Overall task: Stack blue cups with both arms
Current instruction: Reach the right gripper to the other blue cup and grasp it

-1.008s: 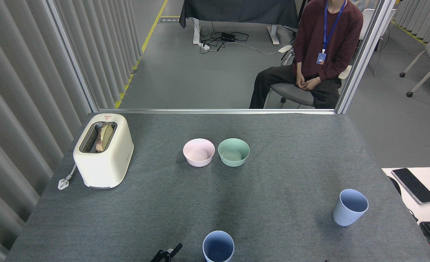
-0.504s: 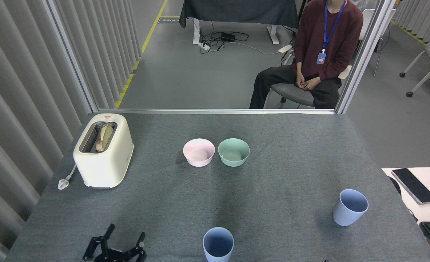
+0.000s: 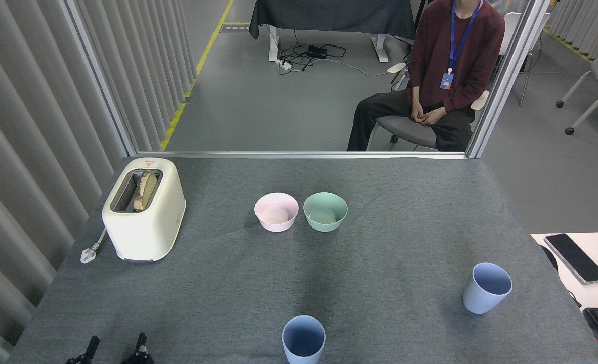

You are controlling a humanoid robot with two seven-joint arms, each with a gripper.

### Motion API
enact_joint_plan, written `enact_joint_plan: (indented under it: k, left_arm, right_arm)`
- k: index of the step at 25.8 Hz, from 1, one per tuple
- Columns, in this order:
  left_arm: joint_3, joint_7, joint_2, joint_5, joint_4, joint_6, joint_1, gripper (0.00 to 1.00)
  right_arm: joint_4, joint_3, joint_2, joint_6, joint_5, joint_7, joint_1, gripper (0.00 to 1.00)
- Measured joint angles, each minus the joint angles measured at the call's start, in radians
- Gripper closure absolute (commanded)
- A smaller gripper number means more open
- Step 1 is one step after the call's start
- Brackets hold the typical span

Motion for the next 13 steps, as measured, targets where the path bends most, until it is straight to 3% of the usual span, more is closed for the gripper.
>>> enact_joint_plan:
  k: [6, 13]
  left_arm:
    - [0.009, -0.003, 0.002, 0.005, -0.014, 0.0, -0.008, 0.01]
    - [0.011, -0.002, 0.004, 0.004, -0.014, 0.0, -0.015, 0.01]
  right_arm:
    - [0.212, -0.026, -0.096, 0.004, -0.01, 0.026, -0.197, 0.0]
    - [0.41, 0.076, -0.12, 0.01, -0.004, 0.032, -0.404, 0.0]
